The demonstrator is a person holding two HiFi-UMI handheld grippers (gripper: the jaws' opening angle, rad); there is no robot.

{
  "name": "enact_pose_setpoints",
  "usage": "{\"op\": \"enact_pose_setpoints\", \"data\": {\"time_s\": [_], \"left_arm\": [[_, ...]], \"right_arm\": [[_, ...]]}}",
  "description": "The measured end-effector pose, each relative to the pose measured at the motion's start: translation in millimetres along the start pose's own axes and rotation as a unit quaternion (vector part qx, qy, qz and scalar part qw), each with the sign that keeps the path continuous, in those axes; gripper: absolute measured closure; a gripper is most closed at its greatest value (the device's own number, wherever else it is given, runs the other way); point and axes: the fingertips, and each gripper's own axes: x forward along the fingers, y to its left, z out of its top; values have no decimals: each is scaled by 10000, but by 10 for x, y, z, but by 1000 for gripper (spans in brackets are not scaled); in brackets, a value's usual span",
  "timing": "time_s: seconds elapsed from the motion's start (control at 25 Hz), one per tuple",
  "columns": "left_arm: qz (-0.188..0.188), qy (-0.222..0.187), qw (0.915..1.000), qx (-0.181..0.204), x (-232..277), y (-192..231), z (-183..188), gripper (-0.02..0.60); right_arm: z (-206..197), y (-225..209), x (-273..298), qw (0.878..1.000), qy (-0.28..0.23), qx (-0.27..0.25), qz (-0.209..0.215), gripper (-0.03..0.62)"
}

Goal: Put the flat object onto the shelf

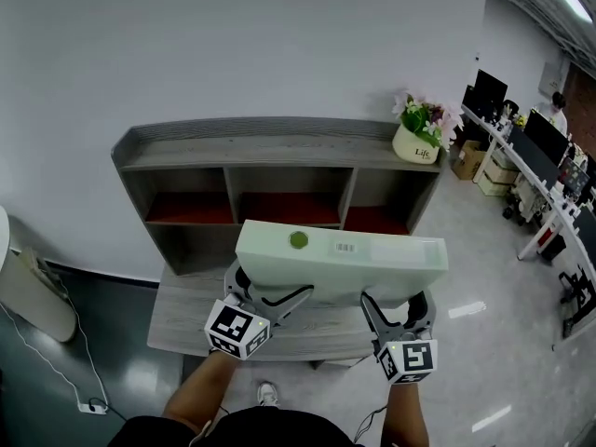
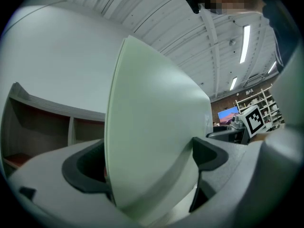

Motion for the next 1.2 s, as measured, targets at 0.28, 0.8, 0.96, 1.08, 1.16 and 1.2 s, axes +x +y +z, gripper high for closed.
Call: {"op": "enact_pose_setpoints", "data": {"time_s": [0.28, 0.8, 0.96, 1.08, 1.16, 1.2], "left_arm": [[142, -149, 9998, 48, 189, 572, 198, 21], [317, -497, 9975, 384, 590, 1092, 923, 21], [422, -514, 9959, 617, 817, 1114, 1206, 21], [440, -487, 9953, 710, 988, 1188, 1376, 20], [460, -493, 9952, 715, 1022, 1237, 1435, 21], [481, -507, 9950, 711, 1028, 1244, 1446, 21]], "right_arm": [[209, 85, 631, 9998, -113, -89, 101, 88], [917, -79, 1335, 9966, -722, -333, 196, 88], [1085, -298, 1518, 9956, -870, -169, 295, 88], [1232, -428, 1685, 9939, -1027, -180, 359, 88], [1299, -442, 1747, 9925, -1134, -239, 387, 88], [1311, -449, 1760, 9920, -1169, -260, 409, 88]]}}
